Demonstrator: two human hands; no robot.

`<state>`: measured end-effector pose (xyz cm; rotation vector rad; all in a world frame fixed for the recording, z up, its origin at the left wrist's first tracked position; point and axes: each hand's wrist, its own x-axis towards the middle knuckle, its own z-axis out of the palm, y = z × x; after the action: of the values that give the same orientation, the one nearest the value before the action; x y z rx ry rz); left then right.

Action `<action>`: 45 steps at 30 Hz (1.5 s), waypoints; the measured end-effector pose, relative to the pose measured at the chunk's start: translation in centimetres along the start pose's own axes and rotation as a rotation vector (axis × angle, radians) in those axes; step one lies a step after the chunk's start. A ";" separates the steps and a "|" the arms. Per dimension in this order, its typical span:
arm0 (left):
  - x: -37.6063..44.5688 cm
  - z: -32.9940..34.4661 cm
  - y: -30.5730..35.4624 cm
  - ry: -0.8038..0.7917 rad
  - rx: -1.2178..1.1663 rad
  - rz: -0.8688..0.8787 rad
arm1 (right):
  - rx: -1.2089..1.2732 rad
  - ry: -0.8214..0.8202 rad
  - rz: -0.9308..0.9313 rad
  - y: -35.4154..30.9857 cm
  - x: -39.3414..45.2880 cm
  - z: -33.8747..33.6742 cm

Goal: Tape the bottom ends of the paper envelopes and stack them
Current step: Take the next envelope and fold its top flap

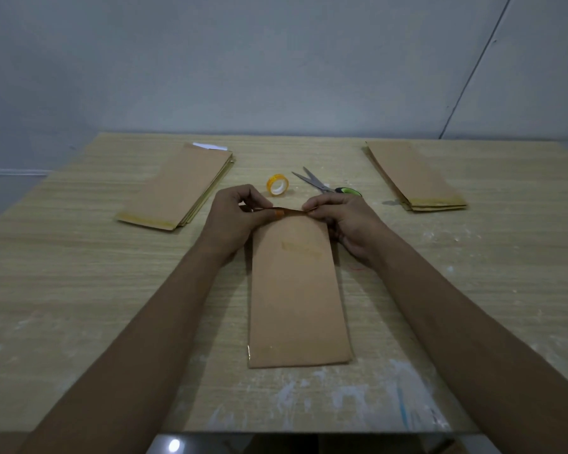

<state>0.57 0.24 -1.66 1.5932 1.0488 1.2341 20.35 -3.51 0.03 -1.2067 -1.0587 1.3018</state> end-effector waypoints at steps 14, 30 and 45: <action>-1.0 0.1 1.6 -0.296 0.128 -0.207 | -0.215 -0.106 -0.267 0.8 -0.3 0.2; -0.8 0.9 0.5 -0.256 0.151 0.068 | -0.323 -0.040 -0.217 1.0 -0.1 0.1; -1.1 -0.2 1.2 -0.391 -0.096 -0.201 | -0.564 0.012 -0.408 1.1 0.3 -0.3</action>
<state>0.32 -1.09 -0.75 1.5333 0.8596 0.7861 20.57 -3.34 -1.10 -1.3040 -1.6302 0.6953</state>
